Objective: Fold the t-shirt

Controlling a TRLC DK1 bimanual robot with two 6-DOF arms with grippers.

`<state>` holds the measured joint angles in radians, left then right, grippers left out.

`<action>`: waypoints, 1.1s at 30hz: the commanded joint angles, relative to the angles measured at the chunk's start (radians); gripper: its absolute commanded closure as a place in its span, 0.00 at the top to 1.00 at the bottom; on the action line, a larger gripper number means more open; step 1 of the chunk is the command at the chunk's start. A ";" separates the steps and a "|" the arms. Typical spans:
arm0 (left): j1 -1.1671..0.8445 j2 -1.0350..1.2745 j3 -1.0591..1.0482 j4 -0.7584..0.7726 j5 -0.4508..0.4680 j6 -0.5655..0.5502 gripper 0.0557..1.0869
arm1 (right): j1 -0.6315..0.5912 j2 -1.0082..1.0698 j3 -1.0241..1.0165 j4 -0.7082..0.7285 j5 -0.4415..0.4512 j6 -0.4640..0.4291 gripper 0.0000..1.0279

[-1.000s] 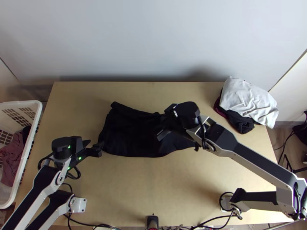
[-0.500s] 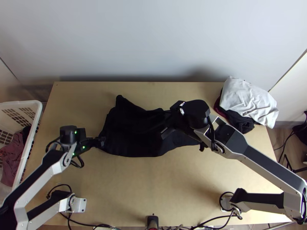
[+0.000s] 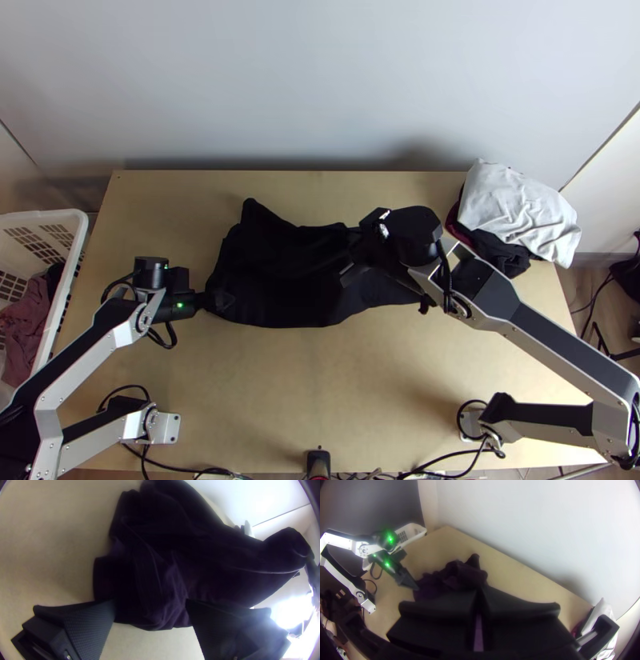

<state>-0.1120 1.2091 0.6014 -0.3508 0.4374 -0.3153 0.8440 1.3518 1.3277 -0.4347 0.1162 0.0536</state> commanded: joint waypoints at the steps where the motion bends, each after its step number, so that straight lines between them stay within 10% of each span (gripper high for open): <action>1: -0.021 -0.008 0.003 -0.028 0.050 0.002 0.94 | -0.019 0.001 -0.019 0.007 0.002 -0.003 0.03; 5: -0.040 0.013 -0.017 0.021 0.052 -0.034 0.88 | -0.023 -0.005 -0.025 0.010 0.003 -0.005 0.03; 7: -0.015 0.075 -0.009 0.069 0.052 -0.070 0.45 | -0.023 -0.008 -0.027 0.010 0.008 -0.012 0.03; 8: 0.017 0.116 0.008 0.076 0.052 -0.071 0.03 | -0.023 -0.011 -0.027 0.010 0.011 -0.014 0.03; 33: 0.242 -0.223 0.643 -0.145 0.043 -0.288 0.03 | -0.237 -0.079 0.343 0.091 0.119 -0.023 0.03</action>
<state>0.0917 1.0641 1.0939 -0.5179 0.5110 -0.5316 0.6697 1.2709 1.5032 -0.3813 0.1886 0.0467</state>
